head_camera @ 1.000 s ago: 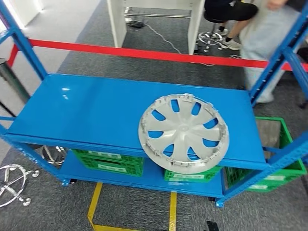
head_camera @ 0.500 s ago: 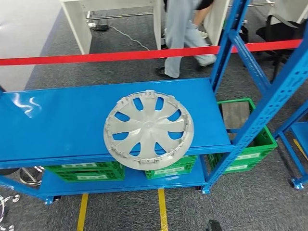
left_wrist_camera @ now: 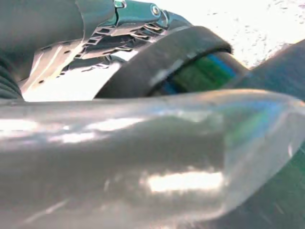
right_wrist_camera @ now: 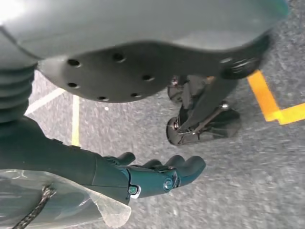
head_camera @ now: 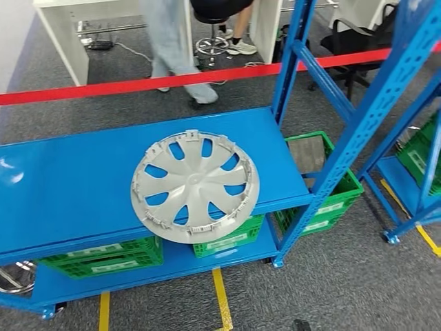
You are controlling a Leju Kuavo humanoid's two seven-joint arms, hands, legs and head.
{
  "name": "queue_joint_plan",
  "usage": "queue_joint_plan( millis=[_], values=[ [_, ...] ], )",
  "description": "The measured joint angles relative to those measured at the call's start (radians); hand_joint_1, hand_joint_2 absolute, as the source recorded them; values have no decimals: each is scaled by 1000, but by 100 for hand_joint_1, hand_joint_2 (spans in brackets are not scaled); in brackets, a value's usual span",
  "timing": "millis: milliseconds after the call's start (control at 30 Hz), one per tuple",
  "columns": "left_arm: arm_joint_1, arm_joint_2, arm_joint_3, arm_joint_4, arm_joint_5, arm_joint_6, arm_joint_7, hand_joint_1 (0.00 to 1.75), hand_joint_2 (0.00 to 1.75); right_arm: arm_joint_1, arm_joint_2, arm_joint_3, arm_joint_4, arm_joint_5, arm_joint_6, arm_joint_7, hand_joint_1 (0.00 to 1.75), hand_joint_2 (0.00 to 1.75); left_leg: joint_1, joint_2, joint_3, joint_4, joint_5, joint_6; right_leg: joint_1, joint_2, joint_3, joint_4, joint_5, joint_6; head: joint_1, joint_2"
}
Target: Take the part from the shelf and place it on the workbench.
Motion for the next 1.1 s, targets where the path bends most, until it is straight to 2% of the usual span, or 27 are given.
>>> queue_joint_plan(
  millis=[33, 67, 100, 167, 200, 233, 300, 367, 433, 567, 667, 733, 867, 1100],
  values=[
    [1, 4, 0, -4, 16, -4, 1, 0, 0, 9, -2, 19, 0, -19, 0, 4, 0, 0, 0, 9, 0, 0, 0, 0, -1, -3, -13, 32, -6, 3, 0, 0],
    [0, 7, 0, -10, 33, -8, 3, 0, 0, 20, -4, 37, 0, -39, 1, 8, 0, 0, 0, 14, 0, 1, -1, -1, -3, -5, -5, 23, 8, 5, 0, 0],
    [-2, 10, 0, -19, 49, -12, 4, 0, 0, 33, -7, 56, 0, -59, 1, 12, 0, 0, 0, 17, 1, 2, -2, -3, -5, -7, 23, -26, 38, 6, 0, 0],
    [-6, 15, 0, -38, 82, -18, 6, 0, 0, 54, -14, 97, 1, -97, 1, 19, 0, 0, 0, 19, 1, 9, -7, -12, -7, -12, 104, -173, 91, 5, 1, 0],
    [-8, 18, 0, -47, 99, -22, 7, 0, 0, 61, -16, 118, 1, -117, 1, 23, 0, 0, -2, 19, 0, 14, -10, -18, -7, -13, 133, -223, 103, 1, 2, 0],
    [-9, 22, 0, -55, 116, -26, 8, 0, 0, 67, -18, 140, 2, -136, 1, 26, 0, 0, -4, 20, -2, 19, -14, -21, -7, -13, 149, -250, 105, -3, 2, 0],
    [-7, 32, -1, -66, 150, -32, 11, 0, 0, 79, -23, 185, 1, -175, 1, 33, 0, 0, -7, 21, -4, 23, -14, -10, -7, -10, 153, -253, 107, -8, 1, 0],
    [-2, 41, -2, -73, 180, -39, 14, 0, 0, 89, -29, 224, 0, -209, 0, 39, 0, 0, -7, 21, -4, 23, -11, 5, -5, -9, 153, -253, 108, -8, 1, 0],
    [4, 47, -4, -78, 206, -45, 15, 0, 0, 95, -35, 260, -3, -240, 0, 44, 0, 0, -6, 21, -3, 20, -10, 6, -3, -9, 153, -253, 107, -10, 0, 0],
    [24, 63, -5, -92, 275, -60, 16, 0, 0, 106, -48, 359, -16, -321, 0, 59, 0, 0, -3, 21, -2, 14, -6, -3, 1, -10, 152, -251, 105, -19, 1, 0],
    [39, 73, -7, -102, 328, -70, 18, 0, 0, 116, -60, 433, -31, -381, 0, 70, 0, 0, -1, 21, -2, 13, -6, -27, 2, -10, 150, -247, 104, -24, 1, 0],
    [50, 80, -11, -109, 364, -79, 21, 0, 0, 122, -68, 484, -42, -423, 0, 78, 0, 0, 0, 21, -2, 12, -6, -36, 3, -10, 149, -246, 104, -24, 1, 0],
    [68, 93, -20, -119, 423, -90, 26, 0, 0, 135, -82, 570, -62, -492, 0, 90, 0, 0, -1, 21, -3, 13, -6, -39, 2, -10, 149, -246, 104, -24, 2, 0],
    [76, 100, -26, -124, 452, -97, 29, 0, 0, 141, -88, 612, -71, -525, 1, 96, 0, 0, -1, 21, -3, 14, -7, -40, 1, -10, 149, -246, 104, -24, 2, 0]
  ],
)
